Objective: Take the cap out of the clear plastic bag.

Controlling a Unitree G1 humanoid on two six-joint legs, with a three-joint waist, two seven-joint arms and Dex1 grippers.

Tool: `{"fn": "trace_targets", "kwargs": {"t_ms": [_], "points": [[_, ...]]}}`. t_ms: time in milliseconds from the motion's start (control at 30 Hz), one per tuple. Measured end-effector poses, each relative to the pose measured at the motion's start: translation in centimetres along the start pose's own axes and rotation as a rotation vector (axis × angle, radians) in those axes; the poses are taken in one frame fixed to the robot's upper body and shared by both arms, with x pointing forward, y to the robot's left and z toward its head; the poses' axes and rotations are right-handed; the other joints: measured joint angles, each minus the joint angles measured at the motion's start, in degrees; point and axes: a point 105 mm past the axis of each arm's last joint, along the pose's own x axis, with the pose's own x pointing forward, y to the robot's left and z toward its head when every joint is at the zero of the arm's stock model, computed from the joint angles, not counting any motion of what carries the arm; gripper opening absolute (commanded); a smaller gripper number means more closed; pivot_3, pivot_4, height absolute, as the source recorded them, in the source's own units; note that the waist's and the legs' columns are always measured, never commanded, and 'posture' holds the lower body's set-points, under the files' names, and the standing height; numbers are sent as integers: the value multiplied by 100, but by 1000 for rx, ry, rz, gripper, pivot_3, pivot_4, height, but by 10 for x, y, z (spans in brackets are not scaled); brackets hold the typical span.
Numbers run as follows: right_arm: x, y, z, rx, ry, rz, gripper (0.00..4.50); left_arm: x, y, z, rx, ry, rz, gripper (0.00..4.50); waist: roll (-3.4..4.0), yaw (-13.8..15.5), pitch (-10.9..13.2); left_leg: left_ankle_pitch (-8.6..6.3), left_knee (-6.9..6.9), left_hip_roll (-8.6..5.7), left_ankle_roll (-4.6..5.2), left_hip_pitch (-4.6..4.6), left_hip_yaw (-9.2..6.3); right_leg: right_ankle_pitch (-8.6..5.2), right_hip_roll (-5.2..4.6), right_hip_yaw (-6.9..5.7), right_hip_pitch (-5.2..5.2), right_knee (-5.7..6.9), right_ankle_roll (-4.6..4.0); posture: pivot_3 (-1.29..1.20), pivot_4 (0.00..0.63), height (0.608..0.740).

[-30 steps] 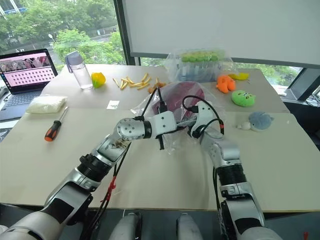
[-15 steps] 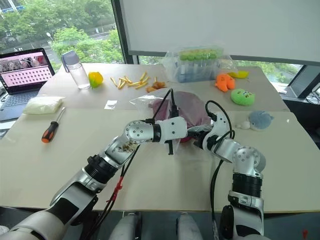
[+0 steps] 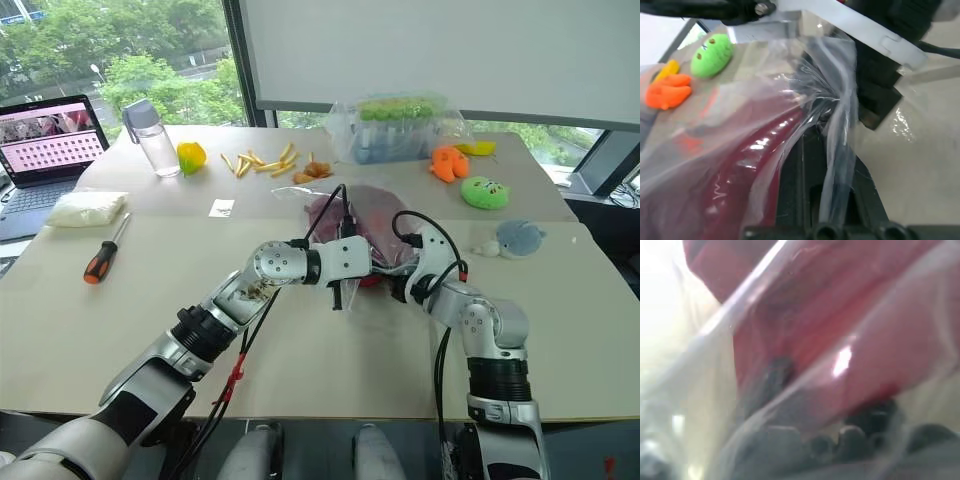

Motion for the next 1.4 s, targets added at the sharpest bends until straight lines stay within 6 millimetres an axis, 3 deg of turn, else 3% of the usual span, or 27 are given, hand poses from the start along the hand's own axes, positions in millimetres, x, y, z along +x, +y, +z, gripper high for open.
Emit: {"fn": "trace_targets", "kwargs": {"t_ms": [167, 400, 633, 767, 867, 1067, 1267, 1400], "points": [[-2, 1, 10, -8, 5, -18, 4458, -1, 11, 8, 12, -13, 12, 0, 2, 22, 3, 1, -8, 1, 2, -12, 0, -11, 3, -1, -6, -1, 7, 0, 150, 740], [-8, 10, 20, -32, -45, -31, 4458, -1, 28, 21, -41, -62, -14, 0, 1, 29, 4, -2, -26, -1, 9, -21, -1, -11, 3, -2, -15, -1, 46, 0, 150, 740], [-12, -9, 19, -316, -80, -248, 4458, 11, 28, 18, -98, -53, -77, 0, 1, 38, 7, -2, -23, -4, 8, -21, 0, -30, 2, -1, -16, -3, 15, 0, 150, 740], [-9, -15, 37, -525, -166, -363, 4458, 15, 36, 22, -94, -51, -70, 0, 0, 35, 8, -2, -16, -4, 8, -20, 0, -30, 2, -1, -14, -3, 13, 0, 150, 740], [7, -6, 45, -46, -303, -242, 4458, 11, 47, 29, -93, -72, -28, 0, -13, 2, 18, -2, -19, 4, 9, -9, -5, 0, 12, -2, -5, 3, 47, 0, 150, 740], [13, -12, 53, 422, -372, -124, 4458, 7, 54, 34, -89, -95, 6, 0, -3, 31, 33, -1, -18, 0, 10, -19, -6, 0, 8, -3, -7, 3, 50, 0, 150, 740], [20, -15, 52, 724, -356, -44, 4458, 6, 55, 37, -75, -99, 15, 0, 0, 6, 34, -1, -22, 1, 10, -16, -6, -2, 9, -4, -8, 7, 48, 0, 150, 740], [18, -37, 43, 846, -356, -90, 4458, -6, 67, 39, -68, -114, 70, 0, 2, 6, 35, -1, -22, 1, 10, -14, -7, -2, 9, -3, -8, 9, 48, 0, 150, 740]]}}
